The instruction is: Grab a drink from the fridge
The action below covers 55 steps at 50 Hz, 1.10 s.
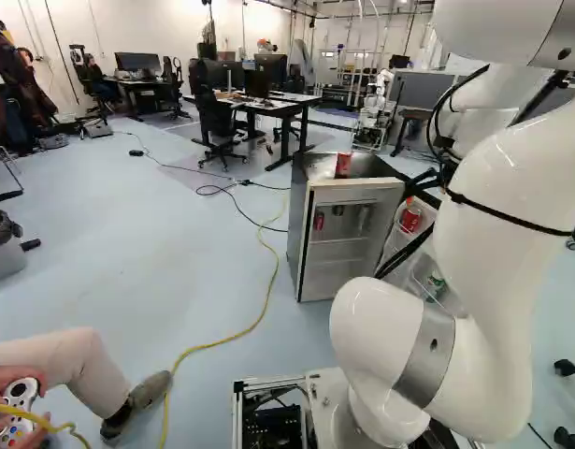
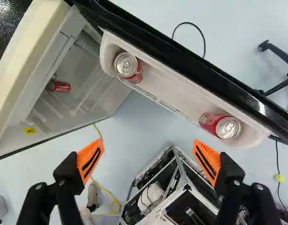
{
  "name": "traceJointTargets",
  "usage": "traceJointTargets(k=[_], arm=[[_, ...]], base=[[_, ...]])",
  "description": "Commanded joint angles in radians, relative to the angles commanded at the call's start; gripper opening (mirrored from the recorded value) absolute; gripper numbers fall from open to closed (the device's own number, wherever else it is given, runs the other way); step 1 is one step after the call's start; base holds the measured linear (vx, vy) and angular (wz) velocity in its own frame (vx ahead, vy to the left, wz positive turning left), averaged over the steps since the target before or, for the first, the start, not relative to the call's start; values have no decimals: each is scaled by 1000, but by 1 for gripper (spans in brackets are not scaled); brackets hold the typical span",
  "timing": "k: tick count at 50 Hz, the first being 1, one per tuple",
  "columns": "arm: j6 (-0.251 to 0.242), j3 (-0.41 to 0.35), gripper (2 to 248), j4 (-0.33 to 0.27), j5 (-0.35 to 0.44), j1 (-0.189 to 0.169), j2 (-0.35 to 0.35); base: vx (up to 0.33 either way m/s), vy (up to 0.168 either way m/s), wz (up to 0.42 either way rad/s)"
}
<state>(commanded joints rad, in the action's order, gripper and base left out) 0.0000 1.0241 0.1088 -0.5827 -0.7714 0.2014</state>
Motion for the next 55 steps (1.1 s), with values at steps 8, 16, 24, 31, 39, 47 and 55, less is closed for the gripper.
traceJointTargets(k=[8, 16, 24, 31, 39, 47, 55], arm=[[0, 8, 247, 0, 0, -3, 7], [0, 22, 247, 0, 0, -7, 18], [0, 35, 247, 0, 0, -11, 29], [0, 43, 247, 0, 0, -15, 28], [0, 49, 247, 0, 0, -22, 14], [0, 55, 247, 0, 0, -29, -2], [0, 63, 247, 0, 0, -36, -6]], base=[[0, 0, 0], [0, 0, 0], [0, 0, 0], [0, 0, 0], [0, 0, 0], [0, 0, 0], [0, 0, 0]])
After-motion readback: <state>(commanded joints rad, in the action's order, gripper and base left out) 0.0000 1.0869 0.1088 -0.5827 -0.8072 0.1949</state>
